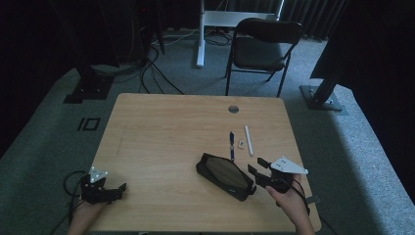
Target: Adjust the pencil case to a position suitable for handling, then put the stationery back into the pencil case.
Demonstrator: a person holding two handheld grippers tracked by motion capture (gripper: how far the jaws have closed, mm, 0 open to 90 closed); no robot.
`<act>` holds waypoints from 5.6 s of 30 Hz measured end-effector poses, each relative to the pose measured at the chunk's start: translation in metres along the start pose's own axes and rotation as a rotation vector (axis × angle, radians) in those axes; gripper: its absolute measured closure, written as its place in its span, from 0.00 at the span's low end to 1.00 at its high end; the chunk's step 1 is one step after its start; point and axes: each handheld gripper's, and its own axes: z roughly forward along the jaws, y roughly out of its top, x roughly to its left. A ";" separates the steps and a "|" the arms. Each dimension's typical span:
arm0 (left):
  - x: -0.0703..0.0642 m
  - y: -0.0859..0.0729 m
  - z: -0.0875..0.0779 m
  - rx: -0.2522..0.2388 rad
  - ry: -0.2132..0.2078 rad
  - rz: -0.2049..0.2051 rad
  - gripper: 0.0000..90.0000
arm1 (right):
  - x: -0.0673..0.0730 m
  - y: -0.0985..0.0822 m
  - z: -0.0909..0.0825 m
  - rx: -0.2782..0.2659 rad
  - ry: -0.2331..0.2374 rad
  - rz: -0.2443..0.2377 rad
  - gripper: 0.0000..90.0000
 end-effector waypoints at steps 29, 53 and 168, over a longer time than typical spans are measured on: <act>0.000 0.000 0.000 0.000 -0.001 -0.001 0.00 | -0.044 -0.011 0.043 0.042 -0.141 0.103 0.48; 0.000 0.000 0.000 0.000 -0.001 -0.001 0.00 | -0.060 -0.014 0.093 0.118 -0.201 0.130 0.49; 0.000 0.000 0.000 0.000 0.000 -0.001 0.00 | -0.059 0.064 0.084 0.130 -0.143 0.131 0.87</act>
